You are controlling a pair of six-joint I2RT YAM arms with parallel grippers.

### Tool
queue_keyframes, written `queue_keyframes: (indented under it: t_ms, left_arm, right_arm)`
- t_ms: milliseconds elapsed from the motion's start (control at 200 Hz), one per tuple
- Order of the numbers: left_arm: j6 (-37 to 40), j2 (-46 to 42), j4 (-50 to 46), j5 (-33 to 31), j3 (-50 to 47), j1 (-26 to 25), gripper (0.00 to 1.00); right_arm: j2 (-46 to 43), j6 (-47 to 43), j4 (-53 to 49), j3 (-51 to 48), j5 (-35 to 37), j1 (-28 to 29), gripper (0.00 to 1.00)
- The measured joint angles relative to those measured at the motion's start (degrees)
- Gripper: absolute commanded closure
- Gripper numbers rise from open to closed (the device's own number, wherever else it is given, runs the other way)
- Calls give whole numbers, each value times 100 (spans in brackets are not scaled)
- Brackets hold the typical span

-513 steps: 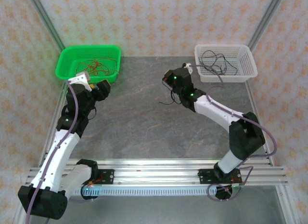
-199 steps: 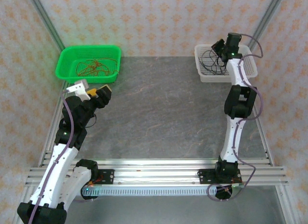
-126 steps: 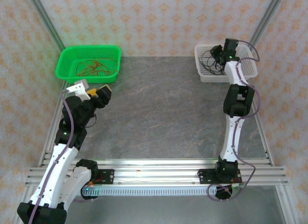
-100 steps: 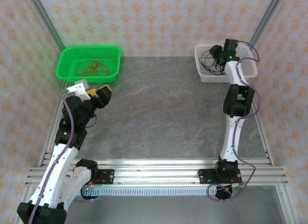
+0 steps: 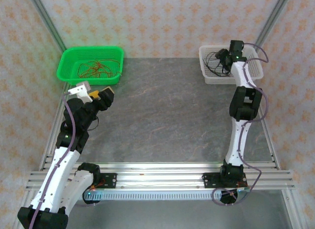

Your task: Untangle the cables

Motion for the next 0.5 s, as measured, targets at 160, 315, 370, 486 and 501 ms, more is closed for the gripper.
queue_keyframes:
  t_ms: [160,315,370,486,501]
  left_arm:
    - [4,20,7,-11,0,0,23]
    - [87,278,68,-11,2,0,22]
    - [164,398,66,-11,2,0,22]
    - [332,461,68,-35,2,0,21]
    - [343,452,70,-46,2,0,21]
  right_arm:
    - [-1132,-160,114,-1117,208,0,35]
    - [-2750,-225,625,-2896,409,0,35]
    - [-3235,-262,793,-3442,468,0,35]
    - [-4422,-317,1266,-4839,588,0,34]
    - [-4546,-326,1296,-5005,597,0,34]
